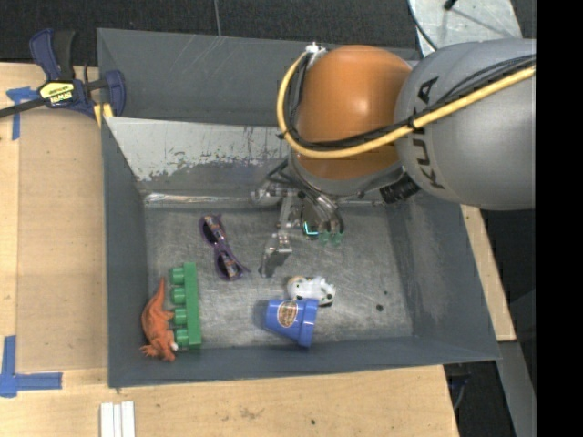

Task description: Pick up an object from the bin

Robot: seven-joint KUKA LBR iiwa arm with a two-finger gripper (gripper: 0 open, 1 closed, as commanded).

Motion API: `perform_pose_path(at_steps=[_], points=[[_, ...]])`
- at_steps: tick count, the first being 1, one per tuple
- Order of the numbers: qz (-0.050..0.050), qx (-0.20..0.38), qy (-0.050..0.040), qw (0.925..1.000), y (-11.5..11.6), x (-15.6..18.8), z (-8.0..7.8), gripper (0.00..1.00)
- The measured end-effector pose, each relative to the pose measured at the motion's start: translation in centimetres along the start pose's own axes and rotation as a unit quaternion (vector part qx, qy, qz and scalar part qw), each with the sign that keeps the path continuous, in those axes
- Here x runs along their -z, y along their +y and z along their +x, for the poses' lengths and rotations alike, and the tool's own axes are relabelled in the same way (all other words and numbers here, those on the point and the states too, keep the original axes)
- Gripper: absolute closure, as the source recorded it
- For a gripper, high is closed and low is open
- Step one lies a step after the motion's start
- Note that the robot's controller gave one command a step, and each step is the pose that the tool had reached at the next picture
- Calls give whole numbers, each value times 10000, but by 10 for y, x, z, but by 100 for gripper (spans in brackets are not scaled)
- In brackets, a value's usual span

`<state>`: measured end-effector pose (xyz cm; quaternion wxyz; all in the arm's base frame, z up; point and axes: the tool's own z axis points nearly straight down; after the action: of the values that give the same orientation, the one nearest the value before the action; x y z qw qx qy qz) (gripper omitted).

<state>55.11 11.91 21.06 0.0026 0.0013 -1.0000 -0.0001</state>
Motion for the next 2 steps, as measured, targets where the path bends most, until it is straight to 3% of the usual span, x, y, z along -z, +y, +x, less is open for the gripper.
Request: perform_pose_path(at_steps=[1,2], points=[[-5,-12,-41,10000,-1,4,-2,0],[6,1104,-75,9939,18,-30,-17,0]])
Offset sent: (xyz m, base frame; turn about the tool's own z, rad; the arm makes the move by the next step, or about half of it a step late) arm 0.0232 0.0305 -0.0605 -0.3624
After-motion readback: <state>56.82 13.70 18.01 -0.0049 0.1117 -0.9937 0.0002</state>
